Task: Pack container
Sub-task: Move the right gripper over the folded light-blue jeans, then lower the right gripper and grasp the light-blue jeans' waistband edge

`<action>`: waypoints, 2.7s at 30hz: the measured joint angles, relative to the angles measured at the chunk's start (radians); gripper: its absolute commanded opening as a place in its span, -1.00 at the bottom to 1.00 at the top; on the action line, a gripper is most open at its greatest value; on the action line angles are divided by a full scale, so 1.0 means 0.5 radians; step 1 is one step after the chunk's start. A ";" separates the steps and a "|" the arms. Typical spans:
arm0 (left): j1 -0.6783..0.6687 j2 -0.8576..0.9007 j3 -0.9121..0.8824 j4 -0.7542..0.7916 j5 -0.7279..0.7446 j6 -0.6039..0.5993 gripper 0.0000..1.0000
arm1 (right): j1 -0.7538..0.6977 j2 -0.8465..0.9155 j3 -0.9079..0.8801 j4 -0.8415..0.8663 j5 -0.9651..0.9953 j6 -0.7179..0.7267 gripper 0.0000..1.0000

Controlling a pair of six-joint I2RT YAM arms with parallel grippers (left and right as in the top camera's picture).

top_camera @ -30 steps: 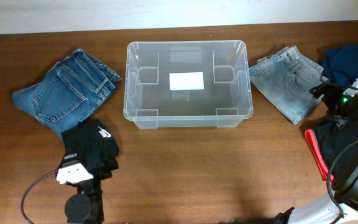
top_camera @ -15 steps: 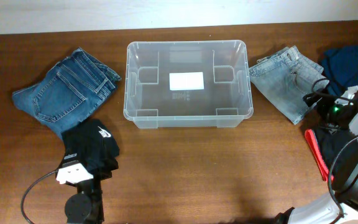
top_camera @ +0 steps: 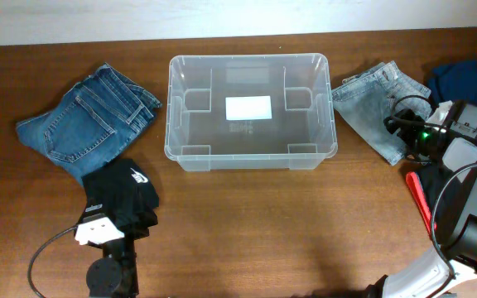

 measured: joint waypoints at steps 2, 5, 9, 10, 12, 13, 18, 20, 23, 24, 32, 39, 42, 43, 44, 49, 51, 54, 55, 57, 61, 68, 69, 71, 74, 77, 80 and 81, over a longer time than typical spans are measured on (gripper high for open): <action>0.000 0.000 0.000 0.000 0.000 0.000 0.99 | 0.003 0.001 0.000 0.002 0.024 0.050 0.75; 0.000 0.000 0.000 0.000 0.000 -0.001 0.99 | 0.003 0.001 0.000 0.013 0.058 0.146 0.62; 0.000 0.000 0.000 0.000 0.000 0.000 0.99 | 0.003 0.011 0.000 0.034 0.089 0.215 0.35; 0.000 0.000 0.000 0.000 0.000 0.000 0.99 | 0.003 0.014 0.000 0.036 0.098 0.229 0.28; 0.000 0.000 0.000 0.000 0.000 0.000 0.99 | 0.003 0.018 0.000 0.037 0.105 0.248 0.12; 0.000 0.000 0.000 0.000 0.000 -0.001 0.99 | 0.003 0.019 0.000 0.037 0.111 0.251 0.03; 0.000 0.000 0.000 0.000 0.000 0.000 0.99 | 0.003 0.030 -0.002 0.038 0.118 0.261 -0.14; 0.000 0.000 -0.001 -0.001 0.000 -0.001 0.99 | 0.003 0.031 -0.004 0.045 0.118 0.259 -0.24; 0.000 0.000 0.000 0.000 0.000 -0.001 0.99 | 0.003 0.031 -0.008 0.066 0.117 0.264 -0.36; 0.000 0.000 0.000 0.000 0.000 -0.001 0.99 | 0.003 0.031 -0.008 0.079 0.110 0.263 -0.39; 0.000 0.000 0.000 0.000 0.000 0.000 0.99 | 0.003 0.034 -0.010 0.278 -0.017 0.260 -0.43; 0.000 0.000 0.000 0.000 0.000 -0.001 0.99 | 0.003 0.034 -0.010 0.291 -0.079 0.268 -0.92; 0.000 0.000 -0.001 0.000 0.000 -0.001 0.99 | 0.003 0.034 -0.010 0.292 -0.092 0.260 -0.92; 0.000 0.000 -0.001 0.000 0.000 0.000 0.99 | 0.003 0.034 -0.010 0.292 -0.093 0.260 -0.92; 0.000 0.000 -0.001 0.000 0.000 -0.001 0.99 | 0.003 0.034 -0.010 0.292 -0.093 0.259 -0.84; 0.000 0.000 -0.001 0.000 0.000 -0.001 0.99 | 0.003 0.034 -0.010 0.288 -0.093 0.262 0.59; 0.000 0.000 0.000 0.000 0.000 -0.001 0.99 | 0.003 0.034 -0.010 0.264 -0.091 0.252 0.80; 0.000 0.000 0.000 -0.001 0.000 -0.001 0.99 | 0.005 0.034 -0.009 0.170 -0.046 0.254 0.91; 0.000 0.000 0.000 -0.001 0.000 0.000 0.99 | 0.005 0.034 -0.009 0.153 -0.032 0.252 0.91; 0.000 0.000 0.000 0.000 0.000 0.000 0.99 | 0.011 0.026 -0.001 0.108 0.016 0.249 0.90; 0.000 0.000 0.000 -0.001 0.000 0.000 0.99 | 0.026 0.024 0.005 0.091 0.063 0.251 0.88; 0.000 0.000 -0.001 0.000 0.000 -0.001 0.99 | 0.085 0.053 0.029 0.104 0.105 0.294 0.70; 0.000 0.000 0.000 0.000 0.000 -0.001 0.99 | 0.098 0.063 0.037 0.119 0.105 0.305 0.66; 0.000 0.000 -0.001 0.000 0.000 0.000 0.99 | 0.116 0.079 0.042 0.146 0.103 0.319 0.58; 0.000 0.000 0.000 0.000 0.000 -0.001 0.99 | 0.117 0.090 0.041 0.179 0.088 0.340 0.53; 0.000 0.000 0.000 0.000 0.000 -0.001 0.99 | 0.117 0.108 0.040 0.241 0.029 0.358 0.51; 0.000 0.000 -0.001 0.000 0.000 -0.001 0.99 | 0.117 0.130 0.036 0.307 -0.040 0.362 0.40; 0.000 0.000 0.000 0.000 0.000 -0.001 0.99 | 0.117 0.136 0.035 0.321 -0.054 0.362 0.32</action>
